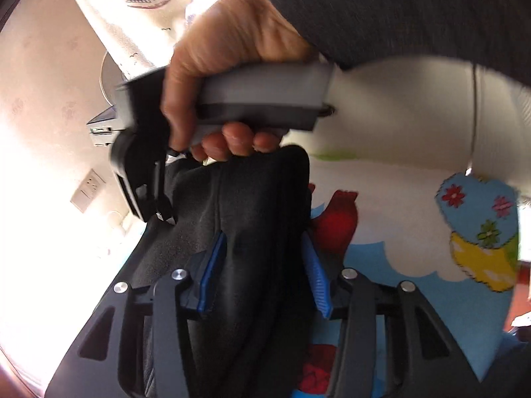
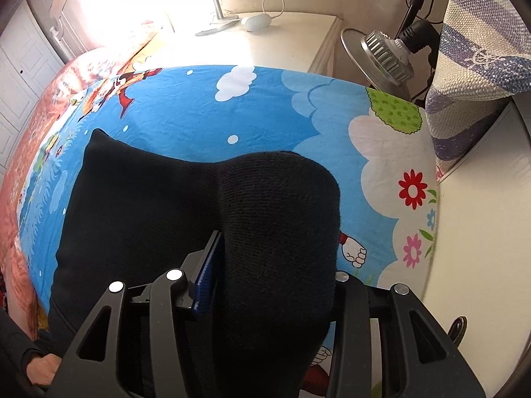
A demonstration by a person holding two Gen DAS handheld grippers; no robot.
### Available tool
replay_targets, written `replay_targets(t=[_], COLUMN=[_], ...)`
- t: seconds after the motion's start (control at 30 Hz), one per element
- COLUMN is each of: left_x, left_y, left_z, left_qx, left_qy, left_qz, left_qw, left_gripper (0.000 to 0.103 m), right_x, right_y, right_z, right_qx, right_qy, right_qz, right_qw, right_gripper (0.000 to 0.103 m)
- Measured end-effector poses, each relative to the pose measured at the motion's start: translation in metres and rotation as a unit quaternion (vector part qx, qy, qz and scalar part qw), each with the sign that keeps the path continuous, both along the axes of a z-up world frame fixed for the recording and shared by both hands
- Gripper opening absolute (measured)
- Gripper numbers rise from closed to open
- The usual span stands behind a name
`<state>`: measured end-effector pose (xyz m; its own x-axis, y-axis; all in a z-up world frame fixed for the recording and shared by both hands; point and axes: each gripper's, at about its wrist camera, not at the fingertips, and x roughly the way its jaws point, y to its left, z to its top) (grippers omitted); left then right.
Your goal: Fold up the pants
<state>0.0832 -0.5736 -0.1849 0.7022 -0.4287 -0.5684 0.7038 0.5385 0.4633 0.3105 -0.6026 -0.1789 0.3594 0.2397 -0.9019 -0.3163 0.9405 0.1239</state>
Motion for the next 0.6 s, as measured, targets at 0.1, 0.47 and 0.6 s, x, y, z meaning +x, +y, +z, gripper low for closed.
replay_targets(t=[0.1, 0.47, 0.6], left_x=[0.003, 0.025, 0.020], left_y=[0.065, 0.204, 0.208], left_z=[0.038, -0.009, -0.015], left_qx=[-0.097, -0.116, -0.120], left_qy=[0.064, 0.250, 0.247], left_qz=[0.042, 0.143, 0.136], left_qw=[0.9923, 0.9507, 0.9518], left_gripper=[0.052, 0.025, 0.027], right_x=[-0.009, -0.037, -0.070], right_y=[0.002, 0.017, 0.007], right_z=[0.002, 0.016, 0.064], right_qx=[-0.063, -0.194, -0.159], right_qy=[-0.042, -0.169, -0.214], right_qz=[-0.022, -0.055, -0.123], right_qw=[0.997, 0.965, 0.956], right_gripper=[0.070, 0.085, 0.086])
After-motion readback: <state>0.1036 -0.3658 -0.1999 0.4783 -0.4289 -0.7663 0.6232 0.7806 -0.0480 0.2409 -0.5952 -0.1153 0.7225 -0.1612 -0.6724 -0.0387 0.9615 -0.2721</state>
